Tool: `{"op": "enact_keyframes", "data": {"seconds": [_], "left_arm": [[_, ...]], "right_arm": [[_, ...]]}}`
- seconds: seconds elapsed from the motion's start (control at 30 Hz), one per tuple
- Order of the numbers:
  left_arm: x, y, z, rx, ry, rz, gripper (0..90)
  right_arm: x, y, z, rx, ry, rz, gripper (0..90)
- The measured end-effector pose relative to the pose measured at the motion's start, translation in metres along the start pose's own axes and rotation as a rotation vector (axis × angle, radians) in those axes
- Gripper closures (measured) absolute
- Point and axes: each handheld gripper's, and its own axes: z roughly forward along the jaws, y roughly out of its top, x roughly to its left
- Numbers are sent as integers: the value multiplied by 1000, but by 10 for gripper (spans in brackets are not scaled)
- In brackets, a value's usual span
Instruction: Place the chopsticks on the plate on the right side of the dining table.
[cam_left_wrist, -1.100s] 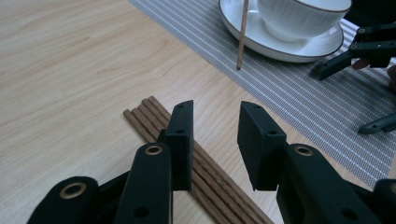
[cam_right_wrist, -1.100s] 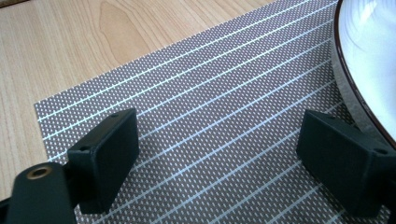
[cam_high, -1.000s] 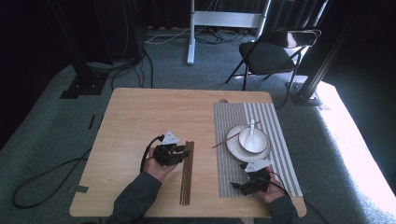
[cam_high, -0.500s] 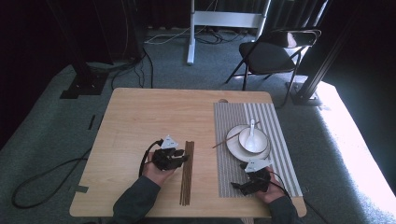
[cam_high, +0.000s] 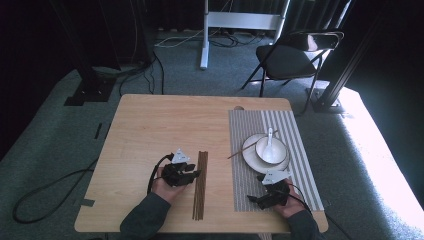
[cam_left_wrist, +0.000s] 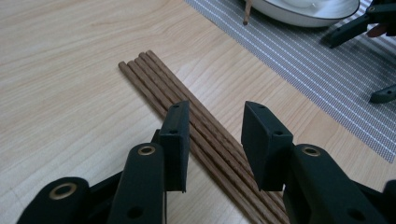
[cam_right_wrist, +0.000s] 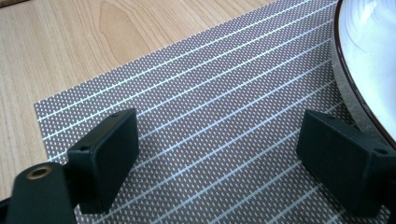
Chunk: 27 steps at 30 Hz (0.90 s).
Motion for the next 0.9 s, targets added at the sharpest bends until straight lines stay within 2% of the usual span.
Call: {"op": "enact_keyframes", "data": {"seconds": [0.4, 0.63, 0.9], "left_arm": [[-3, -12, 4, 23, 12, -6, 622], [-7, -17, 7, 45, 25, 16, 618], [-11, -23, 10, 70, 19, 26, 617]], "right_arm": [[0, 0, 0, 0, 0, 0, 124], [0, 0, 0, 0, 0, 0, 124], [0, 0, 0, 0, 0, 0, 123]]}}
